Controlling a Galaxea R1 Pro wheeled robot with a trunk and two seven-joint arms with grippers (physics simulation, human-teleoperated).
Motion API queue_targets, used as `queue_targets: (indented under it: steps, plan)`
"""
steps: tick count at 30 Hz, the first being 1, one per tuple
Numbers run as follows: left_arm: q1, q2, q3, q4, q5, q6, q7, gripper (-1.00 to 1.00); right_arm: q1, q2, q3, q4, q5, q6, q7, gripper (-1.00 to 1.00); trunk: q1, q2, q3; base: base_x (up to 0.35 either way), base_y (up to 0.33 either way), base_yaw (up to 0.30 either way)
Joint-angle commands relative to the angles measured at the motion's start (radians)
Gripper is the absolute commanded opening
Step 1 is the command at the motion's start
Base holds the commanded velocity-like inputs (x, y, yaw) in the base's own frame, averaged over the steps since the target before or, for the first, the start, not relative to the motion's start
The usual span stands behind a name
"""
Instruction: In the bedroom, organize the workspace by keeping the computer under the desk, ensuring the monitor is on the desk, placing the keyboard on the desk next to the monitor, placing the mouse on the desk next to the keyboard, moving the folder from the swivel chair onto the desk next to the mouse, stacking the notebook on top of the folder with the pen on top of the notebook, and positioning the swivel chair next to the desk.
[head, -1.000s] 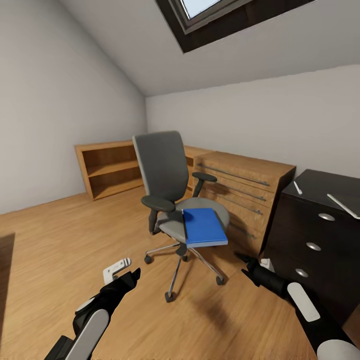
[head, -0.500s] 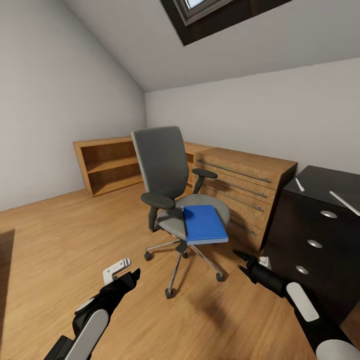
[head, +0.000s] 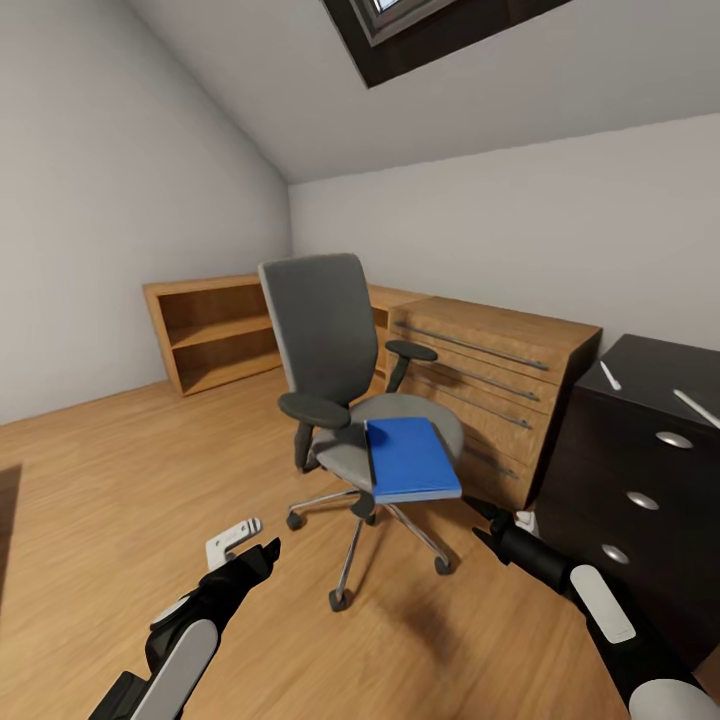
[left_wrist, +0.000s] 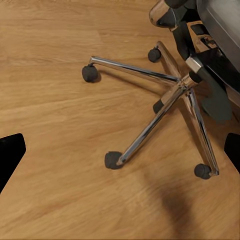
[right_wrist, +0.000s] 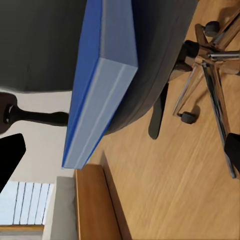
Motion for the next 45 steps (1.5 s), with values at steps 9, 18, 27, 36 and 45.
queue_targets:
  steps: [9,18,27,36,45]
  plan:
    - [-0.001,0.001,-0.004,-0.001,0.005,0.000,0.008,1.00,-0.001,0.000,-0.001,0.000,-0.003,0.007,0.000,1.00,0.000,0.000,-0.001,0.119,0.000,0.000]
    - [-0.001,0.001,-0.004,-0.001,0.010,0.002,0.006,1.00,-0.001,0.001,-0.001,0.001,-0.002,0.007,-0.001,1.00,0.000,0.000,-0.001,0.106,0.009,0.000]
    - [-0.001,0.001,-0.005,0.000,0.010,0.002,0.006,1.00,-0.001,0.006,-0.001,0.001,-0.001,0.007,-0.002,1.00,0.000,0.000,-0.001,0.133,0.120,0.000]
    - [-0.001,0.001,-0.005,0.001,0.011,0.002,0.005,1.00,-0.001,0.008,-0.001,0.002,0.000,0.007,-0.002,1.00,0.000,0.000,-0.001,0.030,0.050,0.000]
    - [-0.001,0.001,-0.005,0.003,0.013,0.003,0.004,1.00,-0.001,0.009,-0.001,0.002,0.000,0.007,-0.002,1.00,0.000,0.000,-0.001,0.004,0.110,0.000]
